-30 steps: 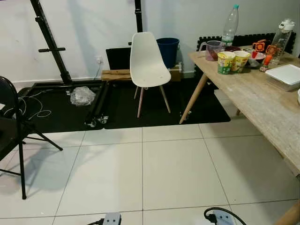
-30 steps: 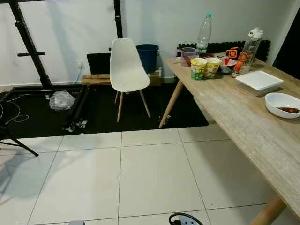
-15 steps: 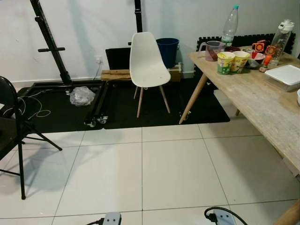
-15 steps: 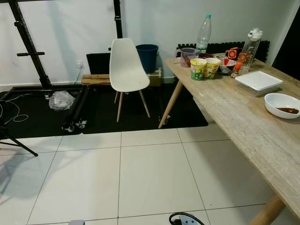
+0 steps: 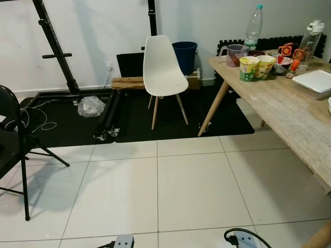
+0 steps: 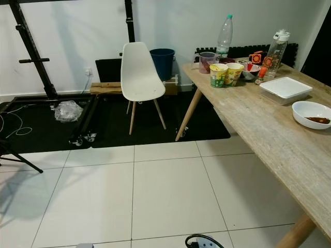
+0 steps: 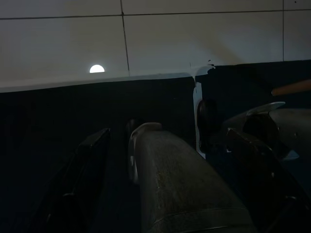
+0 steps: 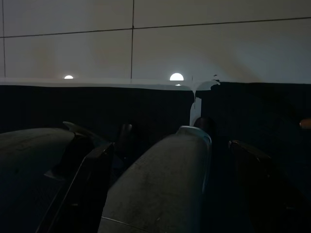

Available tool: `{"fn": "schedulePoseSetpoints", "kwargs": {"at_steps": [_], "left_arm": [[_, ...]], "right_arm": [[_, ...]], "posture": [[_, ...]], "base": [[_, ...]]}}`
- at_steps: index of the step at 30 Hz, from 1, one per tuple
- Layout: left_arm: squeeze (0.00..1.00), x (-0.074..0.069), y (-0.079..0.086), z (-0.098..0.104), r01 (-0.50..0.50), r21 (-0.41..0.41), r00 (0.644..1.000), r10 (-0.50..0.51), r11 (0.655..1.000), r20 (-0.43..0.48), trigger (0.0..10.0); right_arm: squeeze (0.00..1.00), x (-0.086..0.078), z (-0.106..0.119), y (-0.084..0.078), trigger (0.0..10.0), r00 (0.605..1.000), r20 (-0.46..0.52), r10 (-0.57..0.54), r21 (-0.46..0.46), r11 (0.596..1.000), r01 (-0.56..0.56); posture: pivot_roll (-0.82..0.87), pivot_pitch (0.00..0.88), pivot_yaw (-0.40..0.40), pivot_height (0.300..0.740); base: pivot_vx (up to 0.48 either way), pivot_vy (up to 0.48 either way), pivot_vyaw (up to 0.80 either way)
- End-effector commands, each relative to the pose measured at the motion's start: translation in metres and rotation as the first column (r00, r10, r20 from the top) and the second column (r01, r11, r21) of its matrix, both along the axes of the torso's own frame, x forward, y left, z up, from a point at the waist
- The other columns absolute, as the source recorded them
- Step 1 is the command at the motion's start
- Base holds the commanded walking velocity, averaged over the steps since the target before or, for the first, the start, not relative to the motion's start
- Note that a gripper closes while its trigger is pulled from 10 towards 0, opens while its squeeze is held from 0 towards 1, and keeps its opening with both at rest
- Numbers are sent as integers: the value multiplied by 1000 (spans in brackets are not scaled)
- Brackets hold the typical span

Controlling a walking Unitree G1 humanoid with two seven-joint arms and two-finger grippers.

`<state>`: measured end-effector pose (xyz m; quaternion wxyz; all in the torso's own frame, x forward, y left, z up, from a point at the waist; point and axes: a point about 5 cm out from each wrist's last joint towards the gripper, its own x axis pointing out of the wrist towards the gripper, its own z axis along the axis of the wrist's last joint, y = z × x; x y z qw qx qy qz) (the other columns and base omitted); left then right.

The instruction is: Restocking fridge

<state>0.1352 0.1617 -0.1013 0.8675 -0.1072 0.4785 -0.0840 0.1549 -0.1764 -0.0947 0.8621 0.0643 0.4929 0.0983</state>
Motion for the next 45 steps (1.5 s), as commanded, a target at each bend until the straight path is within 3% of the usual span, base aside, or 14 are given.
{"fn": "schedulePoseSetpoints", "kwargs": {"at_steps": [1, 45], "left_arm": [[0, -1, 1, 0, 11, 7, 1000, -11, 1000, 0, 10000], [0, 0, 0, 0, 10, 4, 1000, -10, 1000, 0, 10000]], "right_arm": [[0, 2, 1, 1, 10000, 1000, 13, -12, 5, 1000, 12], [0, 3, 1, 2, 9412, 1000, 11, -14, 5, 1000, 14]], "posture": [[-42, 0, 29, 740], [-42, 0, 27, 740]], "base": [[0, 0, 0], [0, 0, 0]]}}
